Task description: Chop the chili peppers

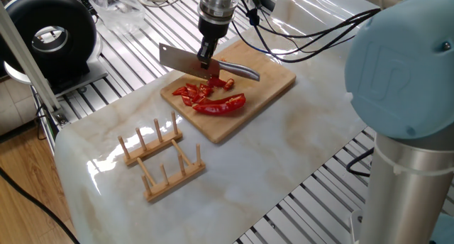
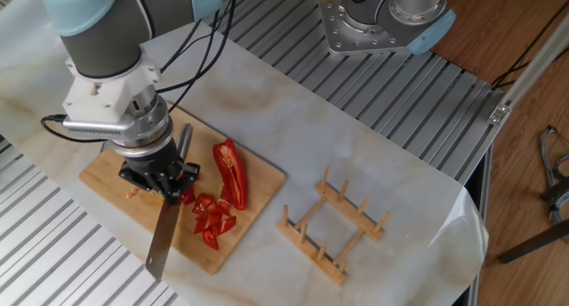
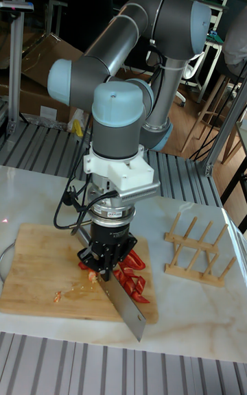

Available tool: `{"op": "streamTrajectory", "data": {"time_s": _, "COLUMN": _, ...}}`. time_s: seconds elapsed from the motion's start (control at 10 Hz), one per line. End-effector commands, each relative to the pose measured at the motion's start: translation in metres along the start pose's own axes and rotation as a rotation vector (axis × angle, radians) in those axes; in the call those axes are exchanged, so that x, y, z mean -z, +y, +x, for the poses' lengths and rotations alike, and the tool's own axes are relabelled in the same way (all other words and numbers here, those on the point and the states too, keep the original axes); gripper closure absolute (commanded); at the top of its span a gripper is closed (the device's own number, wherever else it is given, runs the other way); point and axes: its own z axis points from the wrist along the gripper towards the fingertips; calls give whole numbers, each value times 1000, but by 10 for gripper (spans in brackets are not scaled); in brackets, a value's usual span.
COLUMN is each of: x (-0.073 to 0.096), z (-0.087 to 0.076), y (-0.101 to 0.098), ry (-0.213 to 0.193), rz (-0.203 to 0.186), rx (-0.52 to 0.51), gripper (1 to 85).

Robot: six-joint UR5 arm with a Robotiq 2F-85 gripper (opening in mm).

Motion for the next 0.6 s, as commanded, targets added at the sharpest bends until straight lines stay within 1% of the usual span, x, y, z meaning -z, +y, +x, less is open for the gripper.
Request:
{"op": "streamTrajectory", "data": {"time_s": 0.0, "x": 4, "z": 10, "y": 3, "ry": 41, "rz": -14, "rx": -13, "gripper": 843}}
{"op": "streamTrajectory", "data": {"time_s": 0.1, "x": 6, "z": 16, "y": 6, "ry": 72, "rz": -21, "rx": -22, "gripper": 843}}
{"op": "streamTrajectory", "data": {"time_s": 0.2, "x": 9, "z": 18, "y": 9, "ry": 91, "rz": -28, "rx": -40, "gripper": 843}}
{"op": "streamTrajectory", "data": {"time_s": 0.3, "x": 12, "z": 14, "y": 14, "ry": 79, "rz": -41, "rx": -61, "gripper": 843}}
{"op": "streamTrajectory", "data": {"time_s": 0.4, "x": 17, "z": 9, "y": 22, "ry": 72, "rz": -62, "rx": -88, "gripper": 843}}
{"op": "streamTrajectory", "data": {"time_s": 0.5, "x": 22, "z": 6, "y": 28, "ry": 69, "rz": -75, "rx": -105, "gripper": 843}}
